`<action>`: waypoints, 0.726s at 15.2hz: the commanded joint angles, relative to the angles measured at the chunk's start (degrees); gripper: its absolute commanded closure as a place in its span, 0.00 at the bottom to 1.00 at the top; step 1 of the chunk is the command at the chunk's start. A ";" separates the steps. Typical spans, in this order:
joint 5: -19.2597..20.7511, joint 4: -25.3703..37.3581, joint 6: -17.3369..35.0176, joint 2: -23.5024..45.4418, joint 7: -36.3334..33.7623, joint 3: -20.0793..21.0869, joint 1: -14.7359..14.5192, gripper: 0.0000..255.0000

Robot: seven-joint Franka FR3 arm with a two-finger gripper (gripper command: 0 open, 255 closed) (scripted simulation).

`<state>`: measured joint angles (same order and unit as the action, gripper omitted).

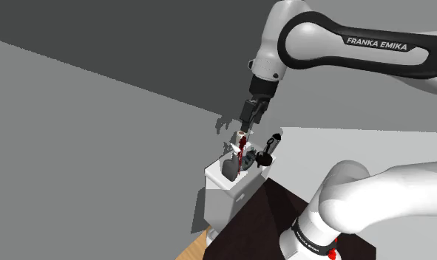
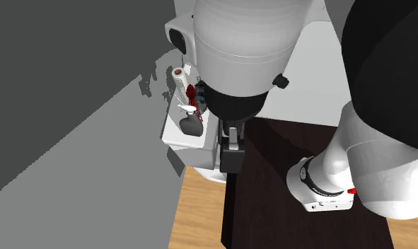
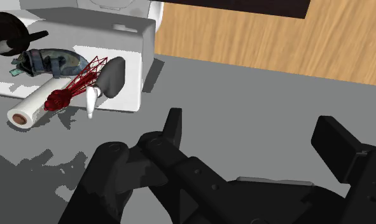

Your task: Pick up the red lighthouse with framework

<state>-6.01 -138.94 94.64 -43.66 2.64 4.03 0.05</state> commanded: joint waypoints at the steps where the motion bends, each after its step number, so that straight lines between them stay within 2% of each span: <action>1: 0.00 0.00 0.00 0.00 0.00 0.00 0.00 0.00; 6: 2.87 -5.37 7.99 0.88 7.69 -5.75 1.90 0.00; 11: 5.13 -8.53 16.63 4.66 15.55 -11.86 3.70 0.00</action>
<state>-1.38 -147.24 109.67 -39.90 16.31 -6.42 3.33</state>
